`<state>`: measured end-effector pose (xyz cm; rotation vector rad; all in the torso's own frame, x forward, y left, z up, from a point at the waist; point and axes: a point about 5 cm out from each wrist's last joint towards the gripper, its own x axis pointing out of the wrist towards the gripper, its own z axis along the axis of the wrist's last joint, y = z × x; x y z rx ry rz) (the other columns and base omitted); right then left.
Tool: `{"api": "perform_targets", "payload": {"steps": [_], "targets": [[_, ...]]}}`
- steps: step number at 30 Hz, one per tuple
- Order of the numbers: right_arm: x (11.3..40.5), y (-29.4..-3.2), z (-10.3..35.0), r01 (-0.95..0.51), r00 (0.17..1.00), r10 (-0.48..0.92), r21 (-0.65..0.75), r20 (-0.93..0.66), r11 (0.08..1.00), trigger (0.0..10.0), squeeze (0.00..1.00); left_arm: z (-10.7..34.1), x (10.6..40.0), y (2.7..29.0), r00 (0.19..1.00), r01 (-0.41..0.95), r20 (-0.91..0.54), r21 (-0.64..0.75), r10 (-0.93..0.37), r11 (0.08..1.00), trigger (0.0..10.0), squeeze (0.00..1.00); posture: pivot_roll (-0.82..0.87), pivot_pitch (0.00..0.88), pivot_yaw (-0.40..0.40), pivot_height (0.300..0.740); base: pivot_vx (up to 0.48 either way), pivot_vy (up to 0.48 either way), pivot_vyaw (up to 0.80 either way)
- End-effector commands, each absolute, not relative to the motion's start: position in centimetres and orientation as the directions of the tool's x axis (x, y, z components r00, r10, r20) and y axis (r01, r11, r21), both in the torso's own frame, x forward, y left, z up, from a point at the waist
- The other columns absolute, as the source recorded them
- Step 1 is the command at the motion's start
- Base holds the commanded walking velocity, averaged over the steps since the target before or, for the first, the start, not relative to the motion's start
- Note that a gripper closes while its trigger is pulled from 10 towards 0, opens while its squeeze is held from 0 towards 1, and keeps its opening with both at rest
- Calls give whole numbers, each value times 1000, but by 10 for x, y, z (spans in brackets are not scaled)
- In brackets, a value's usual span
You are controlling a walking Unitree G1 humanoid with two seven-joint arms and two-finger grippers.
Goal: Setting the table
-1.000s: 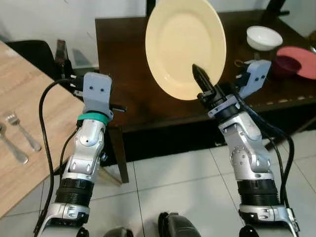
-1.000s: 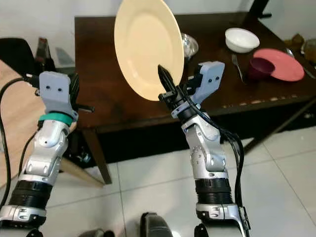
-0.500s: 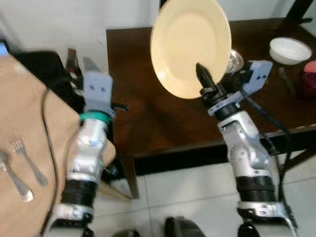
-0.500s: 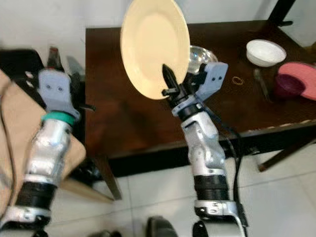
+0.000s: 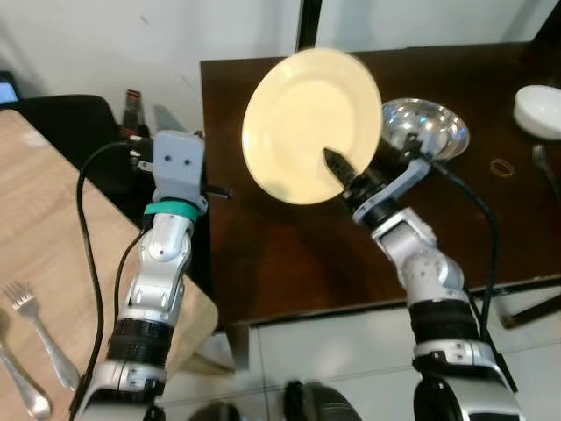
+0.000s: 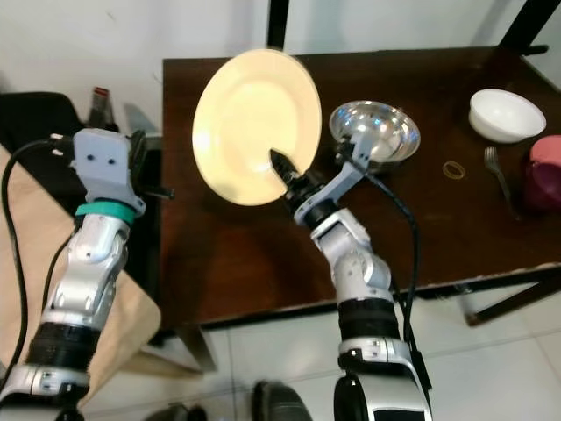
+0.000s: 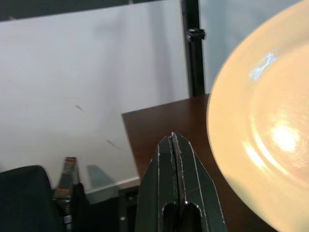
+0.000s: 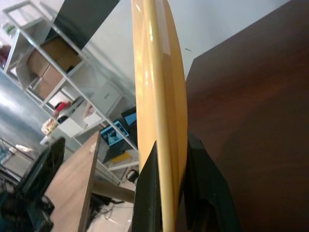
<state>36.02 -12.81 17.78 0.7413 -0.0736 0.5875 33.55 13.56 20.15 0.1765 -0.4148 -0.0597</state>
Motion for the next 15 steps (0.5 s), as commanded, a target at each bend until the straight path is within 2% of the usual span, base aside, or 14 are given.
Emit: {"api": "perform_targets", "payload": {"steps": [1, 5, 15], "targets": [[363, -130, 170, -487, 855, 458, 678, 243, 550, 10000, 0, 198, 332, 138, 917, 17, 389, 189, -91, 982, 10000, 0, -49, 63, -17, 740, 0, 0, 0], [361, -125, 154, -438, 853, 490, 753, 177, 491, 10000, 0, 201, 329, 138, 910, 30, 400, 205, -112, 978, 10000, 0, -45, 67, -16, 740, 0, 0, 0], [361, -118, 135, -381, 850, 516, 799, 104, 465, 10000, 0, 208, 325, 135, 893, 63, 418, 250, -167, 966, 10000, 0, -32, 81, -4, 740, 0, 0, 0]]}}
